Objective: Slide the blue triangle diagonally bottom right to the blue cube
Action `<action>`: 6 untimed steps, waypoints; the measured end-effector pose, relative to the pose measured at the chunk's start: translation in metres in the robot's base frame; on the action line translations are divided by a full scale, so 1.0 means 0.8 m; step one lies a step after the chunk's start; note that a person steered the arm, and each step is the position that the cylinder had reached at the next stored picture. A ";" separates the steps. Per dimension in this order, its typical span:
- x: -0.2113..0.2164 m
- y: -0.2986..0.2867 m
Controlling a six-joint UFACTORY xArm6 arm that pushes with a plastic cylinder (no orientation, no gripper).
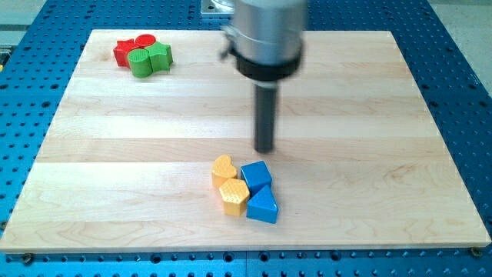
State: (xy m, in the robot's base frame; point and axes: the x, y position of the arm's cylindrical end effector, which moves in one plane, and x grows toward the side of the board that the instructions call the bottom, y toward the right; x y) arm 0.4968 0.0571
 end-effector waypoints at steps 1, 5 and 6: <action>0.089 0.076; 0.136 -0.058; 0.100 -0.055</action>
